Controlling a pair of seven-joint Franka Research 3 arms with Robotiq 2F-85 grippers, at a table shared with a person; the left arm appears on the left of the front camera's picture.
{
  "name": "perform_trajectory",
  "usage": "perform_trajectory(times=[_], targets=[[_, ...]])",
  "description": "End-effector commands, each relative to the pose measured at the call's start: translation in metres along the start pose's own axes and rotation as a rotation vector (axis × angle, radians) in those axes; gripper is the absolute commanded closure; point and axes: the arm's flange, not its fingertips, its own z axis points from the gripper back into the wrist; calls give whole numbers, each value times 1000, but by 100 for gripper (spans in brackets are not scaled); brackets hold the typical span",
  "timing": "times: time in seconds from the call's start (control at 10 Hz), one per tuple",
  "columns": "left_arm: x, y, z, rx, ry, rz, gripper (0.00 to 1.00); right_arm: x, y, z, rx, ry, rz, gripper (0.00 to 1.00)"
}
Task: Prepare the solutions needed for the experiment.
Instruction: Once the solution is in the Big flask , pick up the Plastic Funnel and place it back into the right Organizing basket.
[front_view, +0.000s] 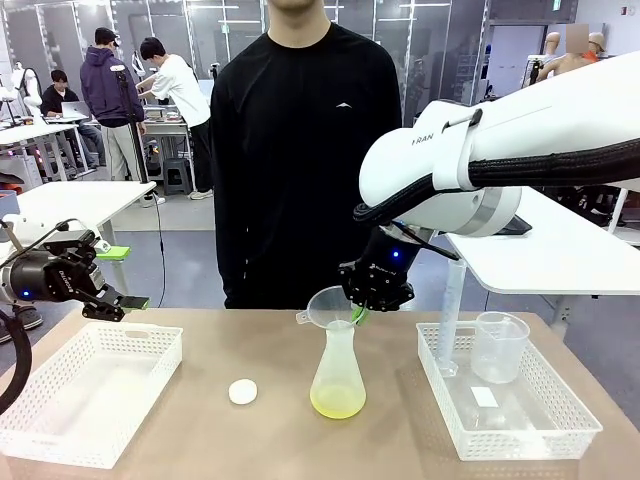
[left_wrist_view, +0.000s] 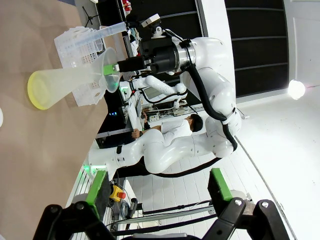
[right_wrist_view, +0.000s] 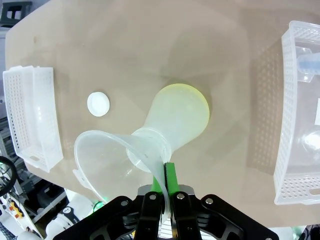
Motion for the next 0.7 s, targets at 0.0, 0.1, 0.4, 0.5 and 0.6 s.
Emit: perform_trajectory(times=[0.0,0.1,0.4,0.5,0.6], targets=[[1,-3,0,-2,2,3,0,-7,2,2,16,9,-16,100],[1,-3,0,-2,2,3,0,-10,4,5,24,10,-6,100],[1,-3,0,-2,2,3,0,-19,5,20,76,-19,33,100],[1,-3,0,-2,2,3,0,-21,6,26,91,-25,41,100],[1,-3,0,-2,2,3,0,-25,6,32,93,-38,52,100]])
